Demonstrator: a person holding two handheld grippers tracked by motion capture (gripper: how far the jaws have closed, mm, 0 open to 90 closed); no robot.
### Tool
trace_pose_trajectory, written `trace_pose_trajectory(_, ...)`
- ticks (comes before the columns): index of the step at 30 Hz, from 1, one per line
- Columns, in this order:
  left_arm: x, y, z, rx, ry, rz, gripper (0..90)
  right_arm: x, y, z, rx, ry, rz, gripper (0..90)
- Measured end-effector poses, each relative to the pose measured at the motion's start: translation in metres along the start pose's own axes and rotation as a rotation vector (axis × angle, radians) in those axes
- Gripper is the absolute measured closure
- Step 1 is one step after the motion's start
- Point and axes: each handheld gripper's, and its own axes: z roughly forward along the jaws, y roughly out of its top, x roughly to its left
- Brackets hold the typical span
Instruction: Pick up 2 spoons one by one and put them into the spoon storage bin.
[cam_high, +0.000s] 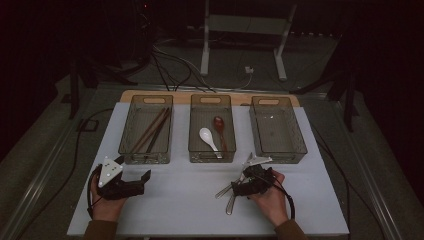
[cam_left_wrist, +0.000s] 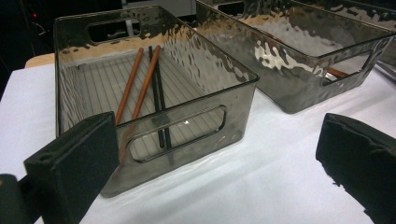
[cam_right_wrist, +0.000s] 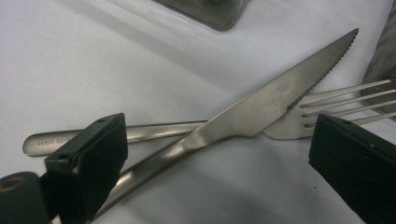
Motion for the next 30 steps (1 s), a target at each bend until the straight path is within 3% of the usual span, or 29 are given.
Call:
trace_pose_trajectory(10, 0.0000, 0.0002, -0.0004, -0.001, 0.003, 0.000, 0.7, -0.0003, -0.0025, 0.0032, 0.018, 0.013, -0.003, 15.2)
trace_pose_trajectory(22, -0.0005, 0.0003, 0.0000, 0.000, 0.001, 0.001, 0.7, 0.0014, -0.0030, 0.0017, 0.027, 0.027, -0.001, 19.4)
trace_pose_trajectory(30, -0.0006, 0.0003, -0.0001, 0.000, 0.001, 0.001, 0.7, 0.0050, -0.0043, 0.0014, 0.037, 0.065, -0.013, 24.2)
